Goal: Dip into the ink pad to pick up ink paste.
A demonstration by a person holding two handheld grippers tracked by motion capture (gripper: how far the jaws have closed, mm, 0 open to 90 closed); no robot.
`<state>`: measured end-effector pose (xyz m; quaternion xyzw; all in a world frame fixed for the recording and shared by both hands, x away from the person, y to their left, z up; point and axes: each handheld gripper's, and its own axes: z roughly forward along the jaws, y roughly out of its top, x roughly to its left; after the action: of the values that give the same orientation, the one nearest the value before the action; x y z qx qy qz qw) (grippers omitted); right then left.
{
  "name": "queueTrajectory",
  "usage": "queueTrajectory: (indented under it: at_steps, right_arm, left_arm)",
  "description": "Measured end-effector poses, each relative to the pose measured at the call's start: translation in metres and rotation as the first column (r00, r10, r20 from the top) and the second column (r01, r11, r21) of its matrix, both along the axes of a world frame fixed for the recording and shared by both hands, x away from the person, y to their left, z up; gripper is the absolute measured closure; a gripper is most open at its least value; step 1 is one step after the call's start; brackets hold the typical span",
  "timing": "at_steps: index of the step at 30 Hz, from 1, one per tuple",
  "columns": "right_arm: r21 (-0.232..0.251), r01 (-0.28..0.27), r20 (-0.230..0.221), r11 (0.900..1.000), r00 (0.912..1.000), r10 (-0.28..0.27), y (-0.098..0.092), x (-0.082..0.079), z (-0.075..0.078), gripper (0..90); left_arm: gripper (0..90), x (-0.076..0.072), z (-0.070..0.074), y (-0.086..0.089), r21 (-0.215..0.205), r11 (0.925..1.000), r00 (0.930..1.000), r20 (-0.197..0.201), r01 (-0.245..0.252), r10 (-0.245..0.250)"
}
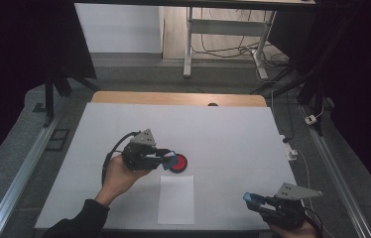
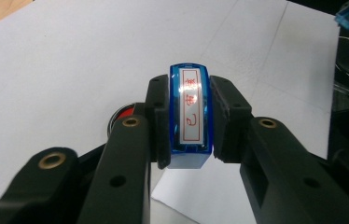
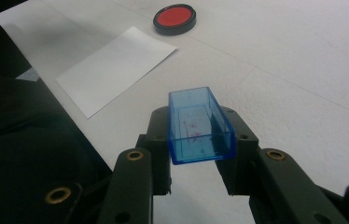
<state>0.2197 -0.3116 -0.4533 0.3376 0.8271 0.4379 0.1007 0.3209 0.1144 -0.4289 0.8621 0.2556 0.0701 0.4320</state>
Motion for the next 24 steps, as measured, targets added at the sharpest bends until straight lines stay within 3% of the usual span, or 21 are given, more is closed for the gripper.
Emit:
queueTrajectory:
  at_steps: [24]
  right_arm:
    - [0.01, -0.014, -0.001, 1.0, 0.9999, 0.014, -0.001, -0.001, 0.0, 69.1]
  left_arm:
    - [70.4, 0.039, -0.033, -0.025, 0.055, 0.9974, 0.9985, -0.027, -0.046, 0.048]
